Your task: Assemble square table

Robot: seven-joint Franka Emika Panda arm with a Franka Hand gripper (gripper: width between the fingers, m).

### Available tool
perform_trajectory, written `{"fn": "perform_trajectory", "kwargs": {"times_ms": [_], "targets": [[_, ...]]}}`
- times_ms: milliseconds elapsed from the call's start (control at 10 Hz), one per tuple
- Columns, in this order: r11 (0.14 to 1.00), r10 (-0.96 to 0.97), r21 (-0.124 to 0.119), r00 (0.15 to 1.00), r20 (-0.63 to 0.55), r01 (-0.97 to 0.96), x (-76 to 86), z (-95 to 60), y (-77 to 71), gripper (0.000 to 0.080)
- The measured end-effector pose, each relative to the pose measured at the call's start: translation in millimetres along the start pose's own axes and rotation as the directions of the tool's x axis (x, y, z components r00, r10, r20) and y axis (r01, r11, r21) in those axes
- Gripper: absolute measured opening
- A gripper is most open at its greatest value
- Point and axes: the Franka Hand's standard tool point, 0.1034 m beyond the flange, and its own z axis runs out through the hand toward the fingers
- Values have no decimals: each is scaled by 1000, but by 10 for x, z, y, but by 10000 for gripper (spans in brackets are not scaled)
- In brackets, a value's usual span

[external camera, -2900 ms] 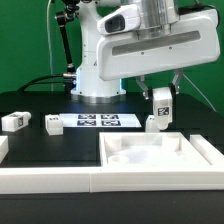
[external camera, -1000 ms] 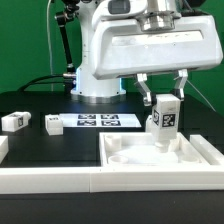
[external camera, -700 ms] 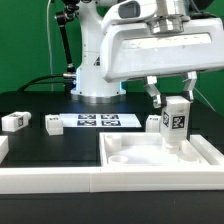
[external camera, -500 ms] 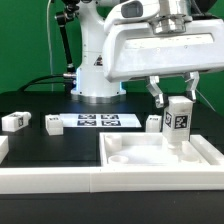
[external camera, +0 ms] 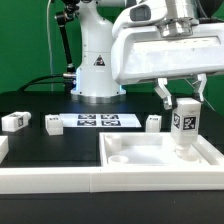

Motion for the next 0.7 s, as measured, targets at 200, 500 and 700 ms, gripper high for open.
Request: {"fn": "perform_trajectory", "kwargs": {"times_ms": [200, 500, 700], "targets": [[1000, -2, -5, 1000, -16, 2, -27, 24, -10, 290], [1000, -2, -4, 1000, -11, 2, -45, 54, -19, 290], [1000, -5, -2, 1000, -11, 5, -42, 58, -41, 290]]}}
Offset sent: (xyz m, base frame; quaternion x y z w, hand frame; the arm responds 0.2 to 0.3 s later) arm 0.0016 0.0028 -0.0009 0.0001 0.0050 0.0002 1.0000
